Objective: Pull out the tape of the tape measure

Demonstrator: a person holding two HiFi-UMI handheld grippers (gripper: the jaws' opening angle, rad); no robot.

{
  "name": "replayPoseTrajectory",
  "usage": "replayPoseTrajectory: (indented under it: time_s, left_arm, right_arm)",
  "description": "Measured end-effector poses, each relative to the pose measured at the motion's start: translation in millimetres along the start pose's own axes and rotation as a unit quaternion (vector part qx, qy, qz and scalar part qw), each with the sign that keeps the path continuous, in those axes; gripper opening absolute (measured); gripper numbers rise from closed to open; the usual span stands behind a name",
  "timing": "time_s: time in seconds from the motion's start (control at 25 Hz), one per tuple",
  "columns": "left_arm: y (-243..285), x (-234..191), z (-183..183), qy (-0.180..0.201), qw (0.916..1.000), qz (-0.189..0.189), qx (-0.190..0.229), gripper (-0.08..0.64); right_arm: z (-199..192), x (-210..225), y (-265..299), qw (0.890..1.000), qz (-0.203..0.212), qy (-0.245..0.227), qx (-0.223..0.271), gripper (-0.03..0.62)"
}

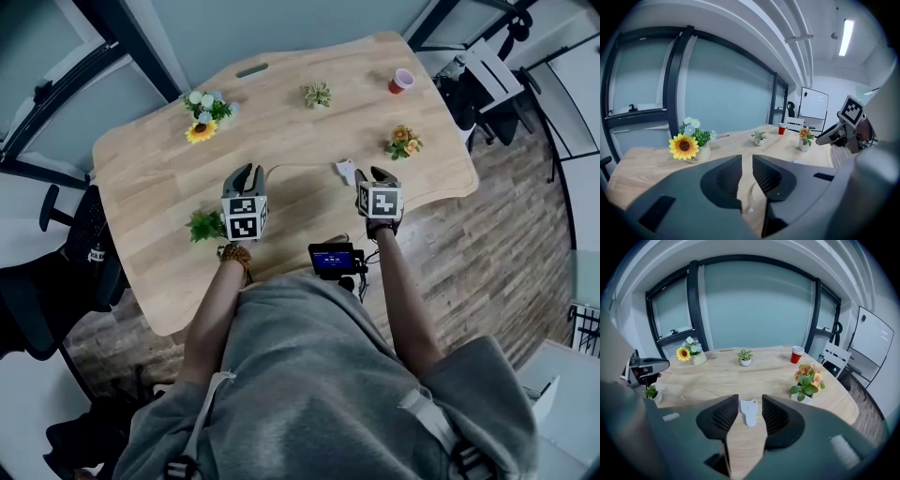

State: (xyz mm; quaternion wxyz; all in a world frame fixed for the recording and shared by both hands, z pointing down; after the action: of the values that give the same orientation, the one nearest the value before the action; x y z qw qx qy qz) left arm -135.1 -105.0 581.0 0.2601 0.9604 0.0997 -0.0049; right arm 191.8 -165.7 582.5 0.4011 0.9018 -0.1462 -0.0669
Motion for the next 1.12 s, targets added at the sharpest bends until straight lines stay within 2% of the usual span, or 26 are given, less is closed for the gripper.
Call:
replayPoseTrajectory:
  time_s: [0.28, 0.64, 0.88, 1.12]
  left_arm:
    - [-17.5, -2.4, 35.3, 0.005, 0.9982, 0.015, 0.057, 0.072]
    - [-35.4, 10.8, 83.7, 0.022, 0.9937, 0.007, 0.110, 0.072]
    - [-55.5, 27.6, 136.6, 0.040, 0.9835, -0.009, 0.176, 0.072]
    - [-85.2, 50.6, 196.8, 0.070, 0.9647, -0.033, 0.252, 0.072]
  right_arm:
    - [34.3, -4.2, -29.8, 0.998, 0.019, 0.009, 0.063, 0.167]
    - [90.2, -10.4, -84.4, 0.986, 0.029, -0.005, 0.163, 0.167]
    - [123.9, -19.7, -126.9, 0.972, 0.019, -0.029, 0.231, 0.166]
    - [151.9, -35.7, -167.4, 0.953, 0.012, -0.056, 0.297, 0.164]
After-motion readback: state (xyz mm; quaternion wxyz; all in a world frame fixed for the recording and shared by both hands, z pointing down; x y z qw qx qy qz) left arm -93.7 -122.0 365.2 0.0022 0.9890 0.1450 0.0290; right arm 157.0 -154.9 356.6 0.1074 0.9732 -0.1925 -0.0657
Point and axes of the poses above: the fingertips, and each gripper's own axes: y forward along the fingers, x to its right, z out of its top, the point moved 9 cm from there along -y, backward along the fingers, and after that the axes turned 2 degrees about -z, right-handed, at the moved point
